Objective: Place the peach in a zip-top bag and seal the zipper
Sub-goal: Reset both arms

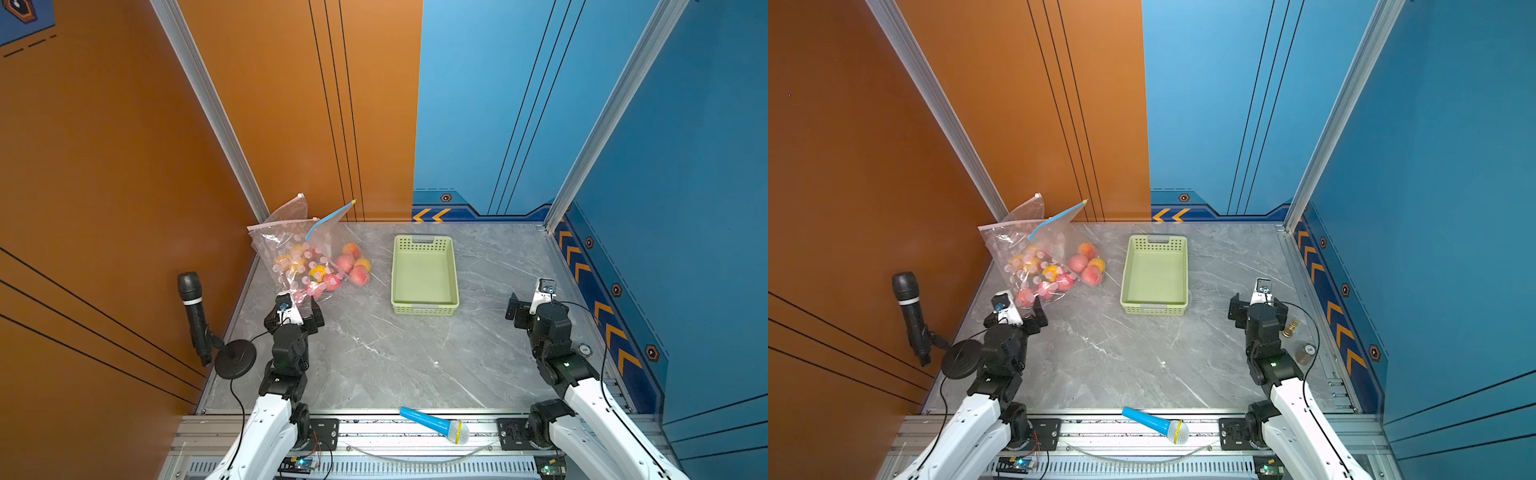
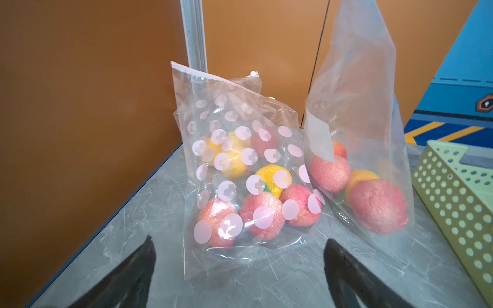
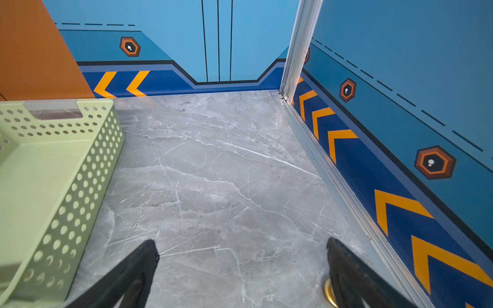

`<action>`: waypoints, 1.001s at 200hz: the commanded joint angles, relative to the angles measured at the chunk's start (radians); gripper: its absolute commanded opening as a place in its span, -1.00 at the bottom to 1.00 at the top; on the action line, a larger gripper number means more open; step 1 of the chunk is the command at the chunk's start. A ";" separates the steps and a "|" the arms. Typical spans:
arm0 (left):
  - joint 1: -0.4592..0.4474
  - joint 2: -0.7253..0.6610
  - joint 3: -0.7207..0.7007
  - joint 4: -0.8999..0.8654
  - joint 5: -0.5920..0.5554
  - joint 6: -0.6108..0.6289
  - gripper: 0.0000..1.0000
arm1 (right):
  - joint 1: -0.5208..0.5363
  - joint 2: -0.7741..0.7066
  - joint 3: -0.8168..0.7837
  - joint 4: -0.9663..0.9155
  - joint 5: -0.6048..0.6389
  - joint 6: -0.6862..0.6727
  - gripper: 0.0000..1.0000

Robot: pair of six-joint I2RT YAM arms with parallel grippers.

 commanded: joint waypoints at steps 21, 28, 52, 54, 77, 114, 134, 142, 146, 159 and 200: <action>0.027 0.296 -0.016 0.373 0.094 0.070 0.95 | -0.062 0.094 -0.058 0.263 -0.090 -0.002 1.00; 0.030 0.353 -0.015 0.431 0.104 0.067 0.95 | -0.066 0.116 -0.063 0.288 -0.101 -0.005 0.99; 0.044 0.571 -0.006 0.626 0.137 0.073 0.95 | -0.081 0.193 -0.065 0.350 -0.151 -0.023 1.00; 0.044 0.586 -0.007 0.638 0.135 0.073 0.95 | -0.083 0.199 -0.065 0.355 -0.153 -0.023 1.00; 0.055 0.742 -0.008 0.804 0.151 0.075 0.95 | -0.099 0.251 -0.064 0.395 -0.162 -0.023 1.00; 0.058 0.903 0.029 0.902 0.210 0.091 0.95 | -0.119 0.285 -0.069 0.427 -0.188 -0.029 0.99; 0.067 0.861 0.078 0.751 0.274 0.094 0.95 | -0.132 0.299 -0.077 0.449 -0.203 -0.041 0.99; 0.077 0.853 0.111 0.678 0.322 0.102 0.95 | -0.141 0.307 -0.084 0.462 -0.209 -0.043 0.99; 0.082 0.853 0.129 0.641 0.350 0.107 0.95 | -0.147 0.311 -0.085 0.471 -0.213 -0.043 0.99; 0.106 0.843 0.213 0.465 0.474 0.126 0.95 | -0.170 0.330 -0.098 0.506 -0.245 -0.042 0.99; 0.167 0.848 0.223 0.456 0.556 0.080 0.95 | -0.237 0.493 -0.131 0.712 -0.381 -0.030 1.00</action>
